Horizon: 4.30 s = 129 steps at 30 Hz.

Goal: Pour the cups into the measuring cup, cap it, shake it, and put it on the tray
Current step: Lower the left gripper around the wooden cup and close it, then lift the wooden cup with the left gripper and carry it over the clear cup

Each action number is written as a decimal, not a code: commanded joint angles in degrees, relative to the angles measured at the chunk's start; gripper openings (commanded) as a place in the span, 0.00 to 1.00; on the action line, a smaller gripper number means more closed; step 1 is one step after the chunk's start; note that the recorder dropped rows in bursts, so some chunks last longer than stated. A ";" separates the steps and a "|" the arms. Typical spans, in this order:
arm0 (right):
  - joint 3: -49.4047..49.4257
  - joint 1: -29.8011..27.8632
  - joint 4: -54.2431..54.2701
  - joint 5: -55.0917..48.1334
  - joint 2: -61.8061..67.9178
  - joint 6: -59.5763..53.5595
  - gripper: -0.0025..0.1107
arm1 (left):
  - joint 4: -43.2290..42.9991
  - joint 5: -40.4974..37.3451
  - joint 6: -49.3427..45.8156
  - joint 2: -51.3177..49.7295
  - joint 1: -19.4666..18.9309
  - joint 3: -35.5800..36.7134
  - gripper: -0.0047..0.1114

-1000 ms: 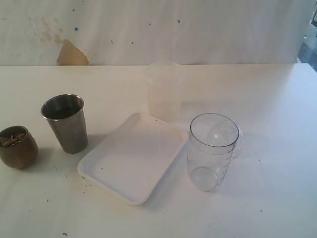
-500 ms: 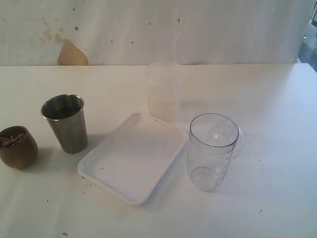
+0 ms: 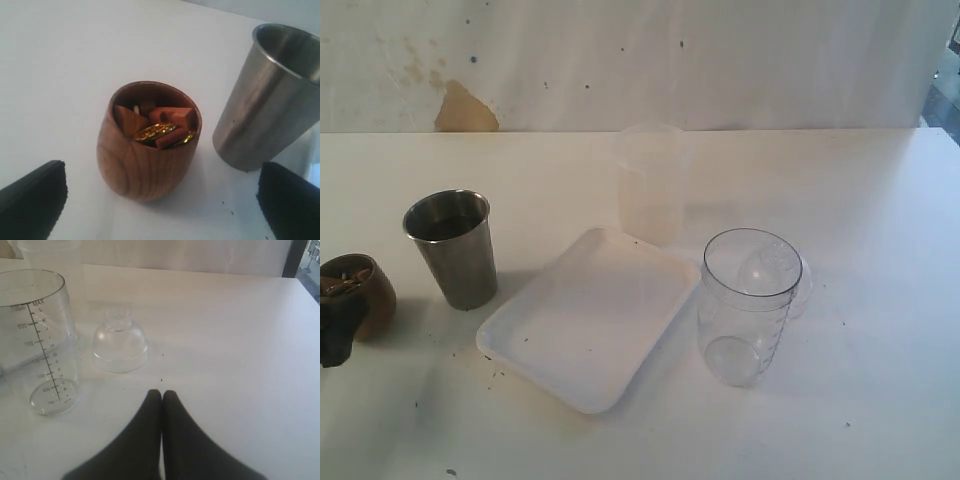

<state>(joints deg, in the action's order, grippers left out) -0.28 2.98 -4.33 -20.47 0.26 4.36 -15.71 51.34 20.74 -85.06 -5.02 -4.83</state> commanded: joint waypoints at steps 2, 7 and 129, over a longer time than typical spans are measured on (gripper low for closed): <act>0.28 -0.34 -0.33 0.40 -0.26 0.15 0.02 | -0.15 1.06 -0.24 -6.60 -0.04 -4.05 0.88; 0.28 -0.34 -0.33 0.40 -0.26 0.15 0.02 | -0.28 1.56 -0.24 -13.46 -0.04 -8.04 0.88; 0.28 -0.34 -0.27 0.40 -0.26 -0.66 0.02 | -53.96 -70.19 8.77 -17.58 59.41 -67.24 0.04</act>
<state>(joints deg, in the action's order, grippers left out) -0.28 2.98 -4.33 -20.47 0.26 3.96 -68.28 -18.47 29.58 -103.08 54.30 -71.67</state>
